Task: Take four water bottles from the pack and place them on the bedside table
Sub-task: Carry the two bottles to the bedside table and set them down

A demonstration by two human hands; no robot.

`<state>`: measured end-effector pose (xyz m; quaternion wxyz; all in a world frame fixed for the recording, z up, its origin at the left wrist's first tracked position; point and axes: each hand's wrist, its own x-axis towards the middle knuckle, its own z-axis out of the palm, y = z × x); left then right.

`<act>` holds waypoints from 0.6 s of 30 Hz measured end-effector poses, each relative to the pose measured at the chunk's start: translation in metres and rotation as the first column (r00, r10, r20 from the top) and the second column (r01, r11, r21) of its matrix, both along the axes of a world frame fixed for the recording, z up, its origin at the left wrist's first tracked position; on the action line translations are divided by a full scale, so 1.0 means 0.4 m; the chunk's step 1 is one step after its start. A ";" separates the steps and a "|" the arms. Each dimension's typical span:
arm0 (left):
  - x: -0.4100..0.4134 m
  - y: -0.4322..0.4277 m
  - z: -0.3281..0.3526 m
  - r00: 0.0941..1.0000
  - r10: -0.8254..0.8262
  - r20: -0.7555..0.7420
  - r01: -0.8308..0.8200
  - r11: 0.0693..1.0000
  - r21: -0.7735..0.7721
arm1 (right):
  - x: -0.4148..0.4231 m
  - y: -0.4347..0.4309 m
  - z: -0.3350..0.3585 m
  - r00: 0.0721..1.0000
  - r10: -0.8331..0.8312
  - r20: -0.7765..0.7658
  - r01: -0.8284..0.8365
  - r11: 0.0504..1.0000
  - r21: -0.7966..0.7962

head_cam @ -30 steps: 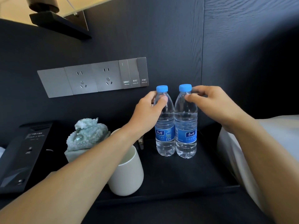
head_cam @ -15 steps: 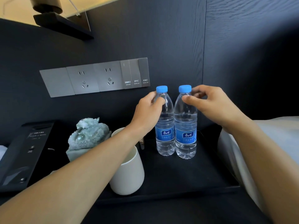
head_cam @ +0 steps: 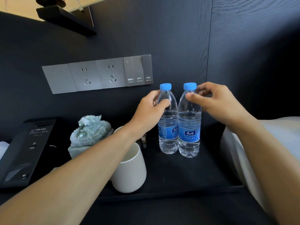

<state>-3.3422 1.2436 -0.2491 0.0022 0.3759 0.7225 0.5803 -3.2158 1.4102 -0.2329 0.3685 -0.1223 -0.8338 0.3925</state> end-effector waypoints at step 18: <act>-0.003 -0.017 0.000 0.983 0.102 -0.154 -0.121 0.986 -0.119 | -0.002 -0.035 -0.003 0.992 -0.066 -0.106 0.081 0.987 0.136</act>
